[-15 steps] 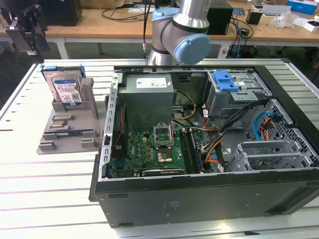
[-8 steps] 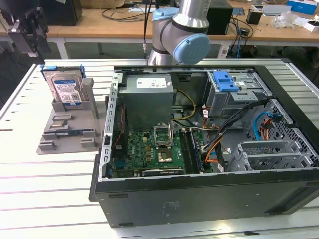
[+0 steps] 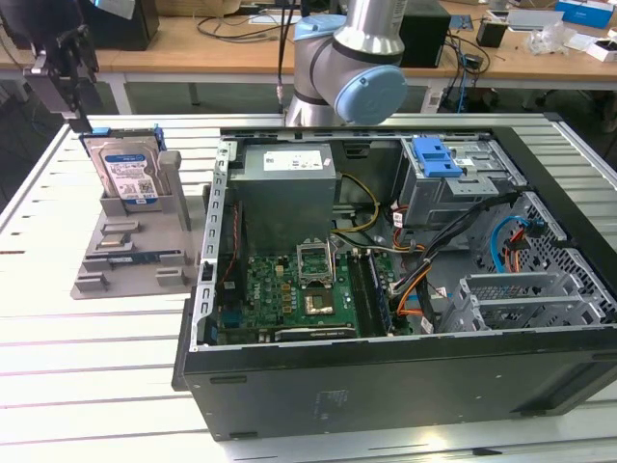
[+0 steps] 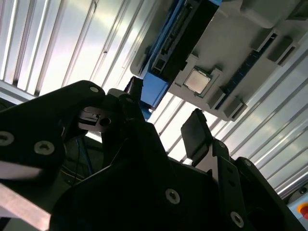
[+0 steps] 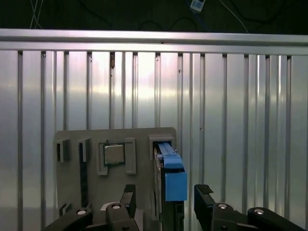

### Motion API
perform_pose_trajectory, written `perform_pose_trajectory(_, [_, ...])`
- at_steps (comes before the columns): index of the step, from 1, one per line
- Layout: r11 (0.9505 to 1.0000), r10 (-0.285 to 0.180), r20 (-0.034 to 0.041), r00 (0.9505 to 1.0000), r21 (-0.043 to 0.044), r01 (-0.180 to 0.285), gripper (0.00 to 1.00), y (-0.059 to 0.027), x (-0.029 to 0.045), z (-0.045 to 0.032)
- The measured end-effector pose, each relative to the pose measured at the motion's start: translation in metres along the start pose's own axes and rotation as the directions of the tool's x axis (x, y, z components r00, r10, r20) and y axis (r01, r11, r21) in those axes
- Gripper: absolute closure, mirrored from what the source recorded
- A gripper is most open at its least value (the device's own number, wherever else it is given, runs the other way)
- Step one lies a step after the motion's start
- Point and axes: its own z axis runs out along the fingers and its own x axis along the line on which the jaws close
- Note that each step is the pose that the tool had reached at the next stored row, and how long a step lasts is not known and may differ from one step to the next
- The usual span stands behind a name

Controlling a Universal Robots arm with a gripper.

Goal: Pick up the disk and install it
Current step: 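Pick up the disk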

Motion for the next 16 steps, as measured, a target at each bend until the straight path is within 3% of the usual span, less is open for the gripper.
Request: perform_pose_trajectory(16, [0.9999, -0.01, -0.0003, 0.9999, -0.0027, 0.01, 0.4, -0.0089, -0.0043, 0.0346])
